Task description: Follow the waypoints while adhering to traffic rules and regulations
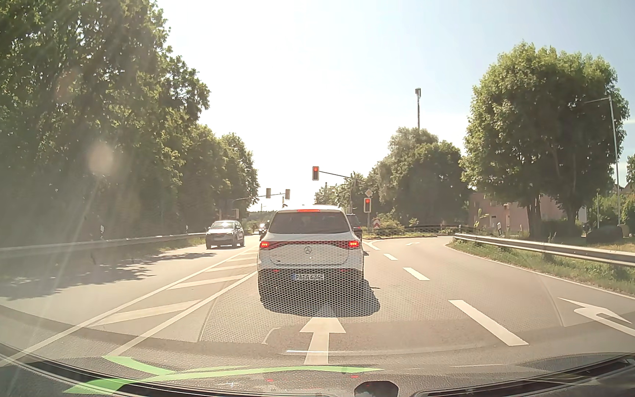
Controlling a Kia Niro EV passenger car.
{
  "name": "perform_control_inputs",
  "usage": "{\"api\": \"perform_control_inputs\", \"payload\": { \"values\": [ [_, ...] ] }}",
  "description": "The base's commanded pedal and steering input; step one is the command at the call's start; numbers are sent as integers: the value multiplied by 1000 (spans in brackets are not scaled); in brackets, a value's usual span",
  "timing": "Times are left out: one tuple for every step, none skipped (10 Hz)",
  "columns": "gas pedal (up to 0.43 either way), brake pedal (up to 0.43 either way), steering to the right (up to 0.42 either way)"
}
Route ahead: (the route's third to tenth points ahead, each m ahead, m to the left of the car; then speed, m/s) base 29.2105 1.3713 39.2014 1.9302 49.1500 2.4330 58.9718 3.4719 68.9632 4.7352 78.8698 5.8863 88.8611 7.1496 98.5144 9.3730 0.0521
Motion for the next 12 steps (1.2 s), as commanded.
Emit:
{"api": "perform_control_inputs", "payload": {
  "values": [
    [0, 220, 0],
    [0, 226, 0],
    [0, 238, 0],
    [0, 244, 0],
    [0, 250, 0],
    [0, 256, 0],
    [0, 262, 0],
    [0, 262, 0],
    [0, 268, 0],
    [0, 268, 0],
    [0, 274, 0],
    [0, 274, 0]
  ]
}}
